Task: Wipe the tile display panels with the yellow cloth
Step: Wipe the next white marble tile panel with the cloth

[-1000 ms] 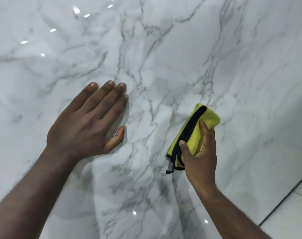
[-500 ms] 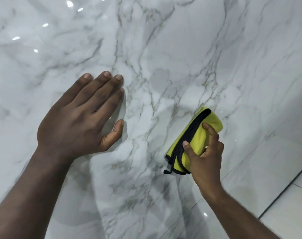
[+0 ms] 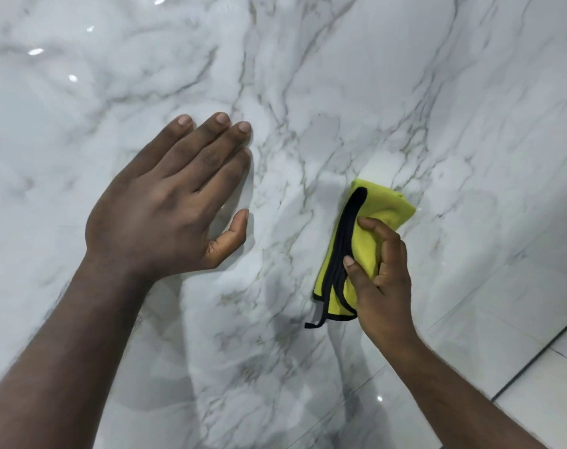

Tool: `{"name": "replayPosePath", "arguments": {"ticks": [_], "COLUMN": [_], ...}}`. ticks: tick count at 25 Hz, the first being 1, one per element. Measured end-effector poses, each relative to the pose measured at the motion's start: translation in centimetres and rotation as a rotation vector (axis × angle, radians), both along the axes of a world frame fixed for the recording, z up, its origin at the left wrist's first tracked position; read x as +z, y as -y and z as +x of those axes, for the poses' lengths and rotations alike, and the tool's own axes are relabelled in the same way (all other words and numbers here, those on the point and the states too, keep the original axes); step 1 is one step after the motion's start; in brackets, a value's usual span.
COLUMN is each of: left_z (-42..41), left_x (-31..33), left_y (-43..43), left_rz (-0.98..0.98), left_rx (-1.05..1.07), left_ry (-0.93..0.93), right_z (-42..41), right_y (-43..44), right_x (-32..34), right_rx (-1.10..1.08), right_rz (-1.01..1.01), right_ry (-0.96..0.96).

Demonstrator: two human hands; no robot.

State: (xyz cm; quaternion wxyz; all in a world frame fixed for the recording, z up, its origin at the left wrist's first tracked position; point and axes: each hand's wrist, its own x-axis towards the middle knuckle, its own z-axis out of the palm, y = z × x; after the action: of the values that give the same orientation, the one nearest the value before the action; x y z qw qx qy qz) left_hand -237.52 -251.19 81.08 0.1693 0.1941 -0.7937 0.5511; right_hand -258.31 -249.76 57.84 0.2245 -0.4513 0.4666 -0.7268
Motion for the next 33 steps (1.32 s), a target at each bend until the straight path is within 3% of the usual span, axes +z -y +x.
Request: {"name": "replayPosePath", "arguments": {"ticks": [3, 7, 11, 14, 17, 19, 23, 28, 31, 33], "left_z": [0.0, 0.0, 0.0, -0.1, -0.2, -0.1, -0.2, 0.0, -0.1, -0.1], "left_x": [0.0, 0.0, 0.0, 0.0, -0.1, 0.0, 0.2, 0.0, 0.0, -0.1], "left_y": [-0.1, 0.0, -0.2, -0.1, -0.1, -0.3, -0.1, -0.1, 0.0, -0.1], "left_rz": [-0.018, -0.008, -0.022, -0.014, -0.012, -0.009, 0.0, -0.005, -0.014, -0.008], "left_rx": [0.005, 0.011, 0.015, 0.009, 0.001, 0.002, 0.013, 0.007, 0.012, 0.022], "left_ry": [0.001, -0.008, 0.0, -0.002, -0.006, -0.005, 0.003, -0.001, -0.011, -0.015], "right_z": [0.2, 0.8, 1.3, 1.4, 0.3, 0.4, -0.5, -0.3, -0.1, 0.1], "right_y": [0.0, -0.1, -0.2, -0.2, 0.2, -0.2, -0.4, -1.0, -1.3, -1.3], "right_x": [-0.1, 0.1, -0.2, 0.8, 0.1, 0.1, 1.2, 0.7, 2.3, 2.0], "right_rx": [-0.033, -0.134, -0.184, -0.119, -0.203, -0.21, -0.111, -0.118, -0.038, -0.067], "right_rz": [-0.004, -0.097, -0.03, -0.126, -0.122, -0.031, -0.06, -0.025, -0.077, -0.058], "right_ry": [0.019, -0.143, 0.016, -0.216, -0.374, -0.335, -0.387, -0.158, -0.299, -0.241]}}
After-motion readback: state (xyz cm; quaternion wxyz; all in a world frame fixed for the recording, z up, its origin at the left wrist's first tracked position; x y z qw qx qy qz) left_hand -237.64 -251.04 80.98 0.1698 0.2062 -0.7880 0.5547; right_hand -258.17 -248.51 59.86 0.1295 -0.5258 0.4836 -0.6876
